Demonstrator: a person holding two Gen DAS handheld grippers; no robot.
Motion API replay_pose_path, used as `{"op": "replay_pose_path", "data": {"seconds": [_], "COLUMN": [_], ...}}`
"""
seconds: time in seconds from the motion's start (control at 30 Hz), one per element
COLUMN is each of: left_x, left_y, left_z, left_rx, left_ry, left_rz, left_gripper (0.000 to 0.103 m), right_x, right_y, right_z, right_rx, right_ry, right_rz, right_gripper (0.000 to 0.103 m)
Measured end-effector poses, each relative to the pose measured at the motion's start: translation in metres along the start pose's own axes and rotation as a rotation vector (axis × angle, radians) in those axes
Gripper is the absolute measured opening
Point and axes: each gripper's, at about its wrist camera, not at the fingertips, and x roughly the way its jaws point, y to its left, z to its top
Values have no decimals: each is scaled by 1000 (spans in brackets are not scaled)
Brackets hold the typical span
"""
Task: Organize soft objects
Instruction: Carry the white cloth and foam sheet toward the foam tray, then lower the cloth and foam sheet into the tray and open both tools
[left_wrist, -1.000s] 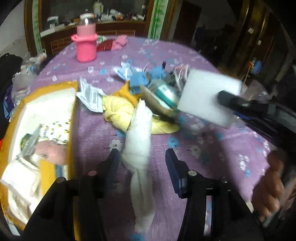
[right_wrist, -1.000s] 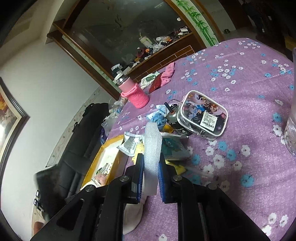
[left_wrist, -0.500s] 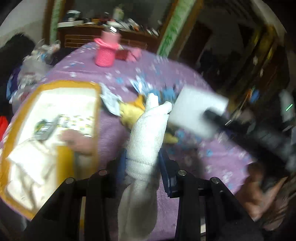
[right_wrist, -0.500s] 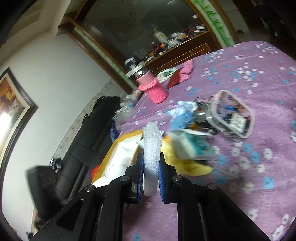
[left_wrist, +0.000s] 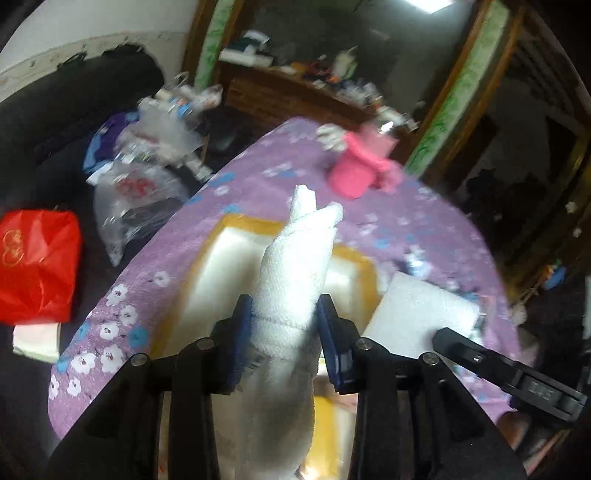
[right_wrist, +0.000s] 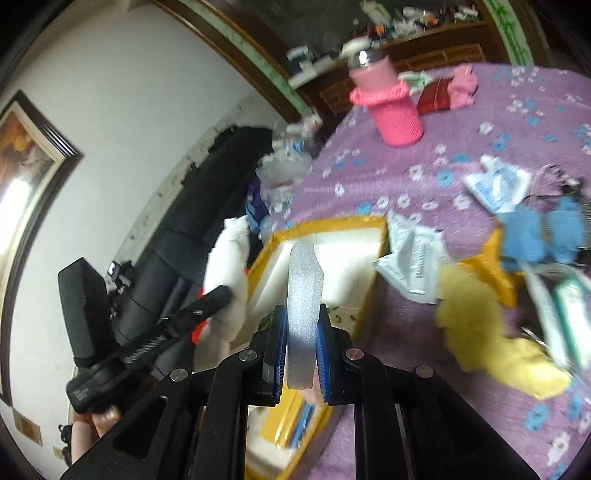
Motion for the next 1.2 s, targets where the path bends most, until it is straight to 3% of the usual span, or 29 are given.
{"op": "replay_pose_path", "data": {"seconds": [0.13,0.27,0.37,0.43,0.5,0.6,0.77,1.0,1.2], "left_x": [20,24,25,20,15,-2,-24,-50,-51], "left_y": [10,17,14,10,10,12,9,-22,-72], "left_z": [-4,-11,-14,-17,-17,-20,-32,-58,-77], "left_rx": [-1,-28,-24,-13,-19,-44,-61,5,89], "left_ry": [42,57,56,51,55,-4,-71,-86,-9], "left_rz": [57,67,72,65,30,18,81,170,1], "left_gripper": [33,34,38,45,59,72,72,72,72], "right_x": [34,52,61,60,50,26,-16,-76,-118], "right_y": [9,14,16,17,19,27,32,12,-33], "right_z": [13,18,23,24,21,12,-13,-60,-86], "right_rx": [-6,2,0,6,7,-38,-115,-139,-95], "right_ry": [57,82,96,98,71,29,-41,-103,-142], "right_rz": [-44,-63,-86,-95,-86,-85,-93,-95,-154], "right_gripper": [14,15,20,33,52,60,75,81,81]}}
